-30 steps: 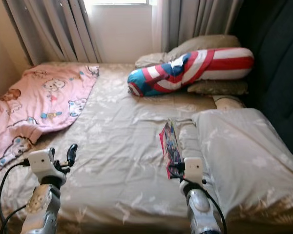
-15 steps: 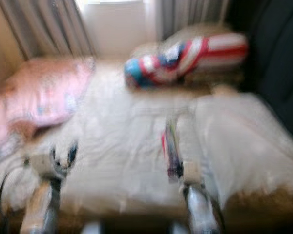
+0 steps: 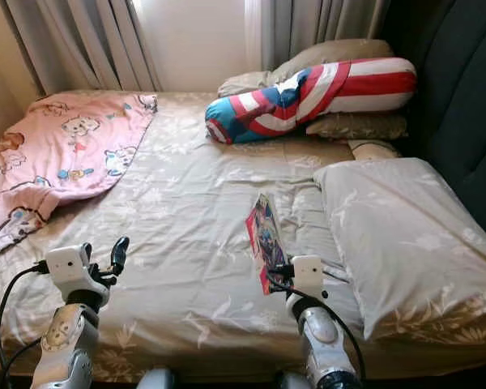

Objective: Clean up the room

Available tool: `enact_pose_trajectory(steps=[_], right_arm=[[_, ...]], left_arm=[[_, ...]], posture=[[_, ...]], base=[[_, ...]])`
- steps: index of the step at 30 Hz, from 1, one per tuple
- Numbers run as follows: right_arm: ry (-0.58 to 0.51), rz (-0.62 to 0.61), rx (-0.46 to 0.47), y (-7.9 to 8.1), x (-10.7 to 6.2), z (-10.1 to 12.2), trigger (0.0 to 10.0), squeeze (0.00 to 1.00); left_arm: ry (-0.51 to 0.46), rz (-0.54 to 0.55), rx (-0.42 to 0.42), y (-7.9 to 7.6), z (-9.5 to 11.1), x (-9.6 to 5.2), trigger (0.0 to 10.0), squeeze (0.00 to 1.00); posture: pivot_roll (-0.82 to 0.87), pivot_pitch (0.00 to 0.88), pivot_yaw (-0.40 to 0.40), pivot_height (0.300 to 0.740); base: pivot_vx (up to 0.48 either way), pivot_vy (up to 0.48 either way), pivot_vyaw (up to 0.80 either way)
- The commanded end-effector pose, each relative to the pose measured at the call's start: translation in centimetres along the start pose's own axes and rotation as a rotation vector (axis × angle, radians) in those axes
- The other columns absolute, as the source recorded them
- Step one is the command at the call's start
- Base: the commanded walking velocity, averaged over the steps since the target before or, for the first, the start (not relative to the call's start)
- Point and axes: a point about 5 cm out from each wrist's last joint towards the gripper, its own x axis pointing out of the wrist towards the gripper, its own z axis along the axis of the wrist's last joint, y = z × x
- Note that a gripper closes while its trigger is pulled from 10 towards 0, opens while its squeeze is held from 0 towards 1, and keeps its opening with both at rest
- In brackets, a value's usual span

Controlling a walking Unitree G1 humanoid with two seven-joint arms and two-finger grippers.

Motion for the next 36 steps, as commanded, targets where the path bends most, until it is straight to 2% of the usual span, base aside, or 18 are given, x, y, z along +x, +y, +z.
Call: enact_pose_trajectory(steps=[1, 18, 23, 29, 33, 36], right_arm=[[-0.055, 0.023, -0.017, 0.41, 0.66, 1.46, 10.0, 0.00], [-0.043, 0.029, -0.014, 0.57, 0.64, 1.12, 10.0, 0.00], [-0.029, 0.050, 0.001, 0.98, 0.67, 0.89, 10.0, 0.00], [-0.007, 0.045, 0.059, 1.14, 0.79, 0.62, 10.0, 0.00], [0.014, 0.007, 0.183, 0.83, 1.01, 0.53, 10.0, 0.00], [0.017, 0.002, 0.202, 0.79, 1.04, 0.53, 10.0, 0.00]], left_arm=[[-0.008, -0.001, 0.006, 0.24, 0.44, -0.06, 10.0, 0.00], [0.004, -0.029, 0.021, 0.19, 0.69, 0.01, 10.0, 0.00], [0.007, -0.034, 0.028, 0.31, 0.89, 0.04, 10.0, 0.00], [0.013, -0.036, 0.043, 0.68, 0.99, -0.20, 10.0, 0.00], [0.015, -0.039, 0.050, 0.82, 1.13, -0.44, 10.0, 0.00], [0.017, -0.041, 0.051, 0.84, 1.18, -0.50, 10.0, 0.00]], posture=[[0.03, 0.000, 0.014, 0.644], [0.03, 0.000, 0.034, 0.644], [0.03, 0.000, 0.038, 0.644], [0.04, 0.000, 0.042, 0.644], [0.05, 0.000, 0.053, 0.644], [0.05, 0.000, 0.053, 0.644]], base=[[0.259, 0.000, 0.00], [0.331, 0.000, 0.00], [0.105, 0.000, 0.00], [0.000, 0.000, 0.00], [0.000, 0.000, 0.00], [0.000, 0.000, 0.00]])
